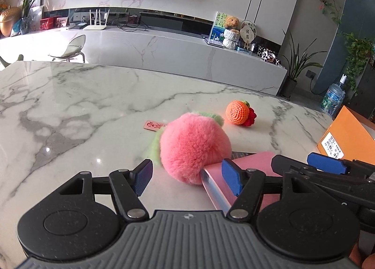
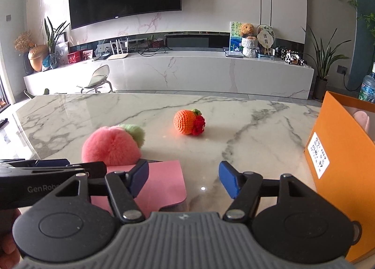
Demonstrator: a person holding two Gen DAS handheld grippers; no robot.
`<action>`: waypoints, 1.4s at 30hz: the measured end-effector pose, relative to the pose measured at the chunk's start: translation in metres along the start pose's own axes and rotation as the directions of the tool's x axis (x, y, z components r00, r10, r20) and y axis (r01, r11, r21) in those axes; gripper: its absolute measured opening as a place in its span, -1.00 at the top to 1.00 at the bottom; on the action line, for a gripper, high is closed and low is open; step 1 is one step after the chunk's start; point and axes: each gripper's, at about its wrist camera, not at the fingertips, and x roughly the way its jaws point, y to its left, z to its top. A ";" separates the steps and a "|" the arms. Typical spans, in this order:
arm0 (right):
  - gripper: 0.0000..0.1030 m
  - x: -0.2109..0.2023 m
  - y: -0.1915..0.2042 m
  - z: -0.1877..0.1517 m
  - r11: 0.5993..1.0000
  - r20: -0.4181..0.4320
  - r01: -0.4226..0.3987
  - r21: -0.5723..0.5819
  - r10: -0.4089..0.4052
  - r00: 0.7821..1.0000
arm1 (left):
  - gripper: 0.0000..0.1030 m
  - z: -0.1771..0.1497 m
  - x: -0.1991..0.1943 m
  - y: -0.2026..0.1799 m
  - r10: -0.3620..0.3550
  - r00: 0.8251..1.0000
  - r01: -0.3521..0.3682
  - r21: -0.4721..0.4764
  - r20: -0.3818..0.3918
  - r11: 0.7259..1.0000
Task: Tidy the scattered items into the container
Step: 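Grasp the pink peach ball with the left gripper while the right gripper grasps the orange strawberry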
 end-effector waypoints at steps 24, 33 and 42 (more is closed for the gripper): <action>-0.18 0.074 -0.005 0.063 0.995 -0.056 -0.050 -0.086 0.045 0.997 | -0.50 0.044 0.055 0.002 -0.046 0.989 0.037 -0.067 -0.140 0.997; -0.15 0.123 -0.003 0.076 0.985 -0.101 -0.064 -0.161 0.048 0.994 | -0.49 0.038 0.071 0.000 -0.014 0.981 -0.001 -0.076 -0.194 0.997; -0.06 0.148 -0.011 0.069 0.988 -0.138 -0.044 -0.150 0.023 0.990 | -0.08 0.039 0.067 0.002 -0.017 0.983 -0.001 -0.099 -0.183 0.995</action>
